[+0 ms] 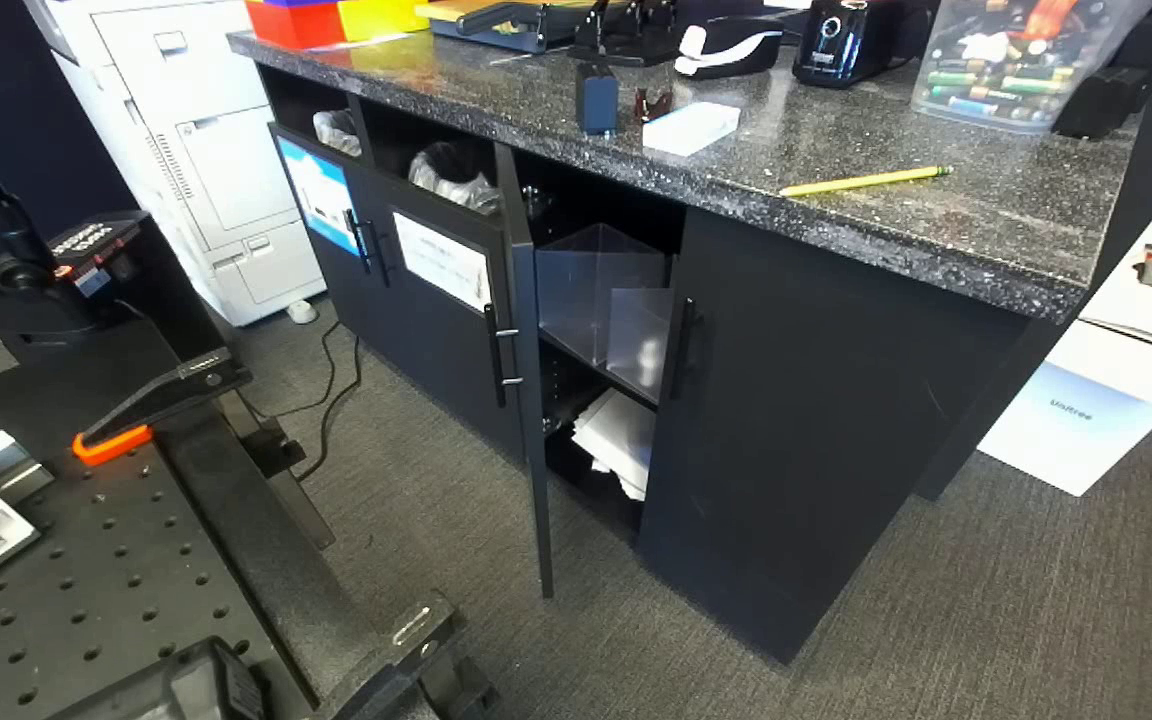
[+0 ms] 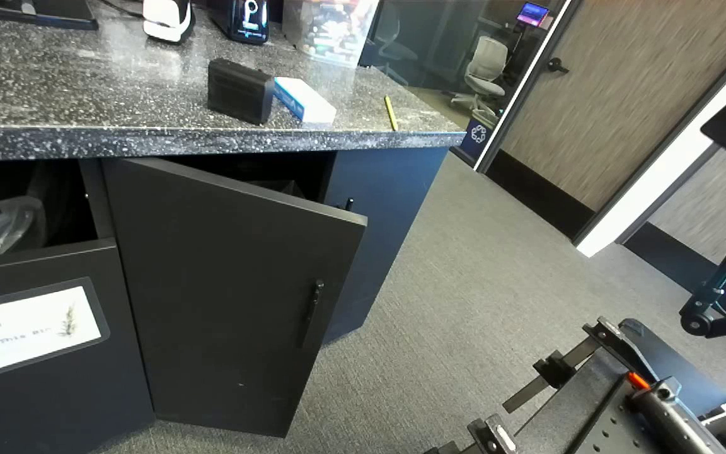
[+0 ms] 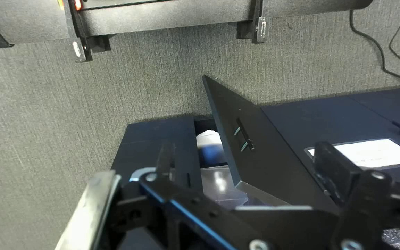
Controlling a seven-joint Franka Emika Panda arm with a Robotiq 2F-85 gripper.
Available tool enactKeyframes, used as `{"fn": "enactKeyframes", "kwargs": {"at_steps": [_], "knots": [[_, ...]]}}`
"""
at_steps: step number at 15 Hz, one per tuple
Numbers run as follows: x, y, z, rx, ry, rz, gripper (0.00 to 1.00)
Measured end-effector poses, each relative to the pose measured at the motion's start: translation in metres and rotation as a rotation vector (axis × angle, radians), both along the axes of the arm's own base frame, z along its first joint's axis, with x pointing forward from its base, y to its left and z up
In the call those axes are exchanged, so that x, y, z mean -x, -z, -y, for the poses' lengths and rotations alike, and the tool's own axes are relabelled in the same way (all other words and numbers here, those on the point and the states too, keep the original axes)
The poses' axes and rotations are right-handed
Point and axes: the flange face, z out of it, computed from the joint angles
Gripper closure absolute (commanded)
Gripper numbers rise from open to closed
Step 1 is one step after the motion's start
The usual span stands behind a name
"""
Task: Close the cabinet door
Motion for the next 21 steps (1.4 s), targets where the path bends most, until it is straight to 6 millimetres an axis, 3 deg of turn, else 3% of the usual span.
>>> {"fn": "enactKeyframes", "kwargs": {"at_steps": [3, 7, 13, 17, 21], "knots": [[-0.008, 0.014, 0.002, -0.021, 0.022, -0.028, 0.0], [-0.044, 0.067, 0.006, -0.064, 0.078, -0.123, 0.0], [-0.118, 0.148, -0.006, -0.078, 0.163, -0.229, 0.0], [-0.179, 0.2, -0.027, -0.087, 0.232, -0.248, 0.0], [-0.227, 0.259, -0.057, -0.093, 0.273, -0.264, 0.0]]}}
